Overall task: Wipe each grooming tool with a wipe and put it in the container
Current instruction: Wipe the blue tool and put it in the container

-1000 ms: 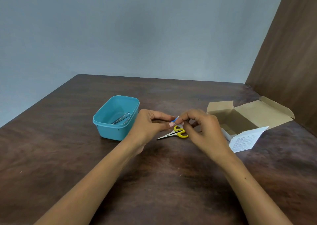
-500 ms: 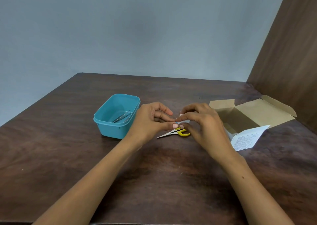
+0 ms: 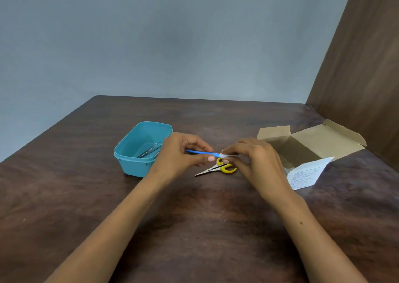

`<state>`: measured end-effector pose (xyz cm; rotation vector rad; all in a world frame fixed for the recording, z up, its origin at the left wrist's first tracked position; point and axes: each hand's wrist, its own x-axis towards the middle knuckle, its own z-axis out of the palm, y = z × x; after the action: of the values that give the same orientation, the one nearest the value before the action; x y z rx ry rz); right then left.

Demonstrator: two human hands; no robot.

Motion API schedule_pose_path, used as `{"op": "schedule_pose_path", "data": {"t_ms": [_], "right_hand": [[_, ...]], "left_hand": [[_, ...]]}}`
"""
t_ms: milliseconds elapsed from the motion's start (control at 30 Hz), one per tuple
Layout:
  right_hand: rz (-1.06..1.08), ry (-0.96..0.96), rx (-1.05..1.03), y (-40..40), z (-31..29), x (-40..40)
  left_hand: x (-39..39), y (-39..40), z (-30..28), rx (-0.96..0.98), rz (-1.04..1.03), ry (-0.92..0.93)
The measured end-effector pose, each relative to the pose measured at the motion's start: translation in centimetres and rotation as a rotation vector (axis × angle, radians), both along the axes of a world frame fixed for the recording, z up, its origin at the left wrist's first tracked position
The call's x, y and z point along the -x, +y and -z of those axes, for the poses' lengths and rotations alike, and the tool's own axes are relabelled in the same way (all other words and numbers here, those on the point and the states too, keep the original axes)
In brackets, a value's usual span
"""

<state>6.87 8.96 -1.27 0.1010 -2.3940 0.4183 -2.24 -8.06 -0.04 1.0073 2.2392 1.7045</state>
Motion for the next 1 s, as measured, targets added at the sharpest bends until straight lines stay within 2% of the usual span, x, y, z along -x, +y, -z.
{"op": "schedule_pose_path", "data": {"t_ms": [200,467,700,1000], "right_hand": [[0.062,-0.002,0.187,0.2,-0.1,-0.2],[0.070,0.023,0.212,-0.1,0.0,-0.2],[-0.008,0.024,0.208,-1.6,0.0,0.2],[0.017,-0.002,0.342,-1.1,-0.4,-0.2]], "left_hand": [[0.6,-0.5,-0.3,-0.082,-0.124,0.016],[0.4,-0.3,-0.1,-0.129,-0.047,-0.082],[-0.6,0.4,0.2,-0.113,0.060,-0.109],[0.2,-0.5,-0.6,-0.133,0.001,-0.120]]}}
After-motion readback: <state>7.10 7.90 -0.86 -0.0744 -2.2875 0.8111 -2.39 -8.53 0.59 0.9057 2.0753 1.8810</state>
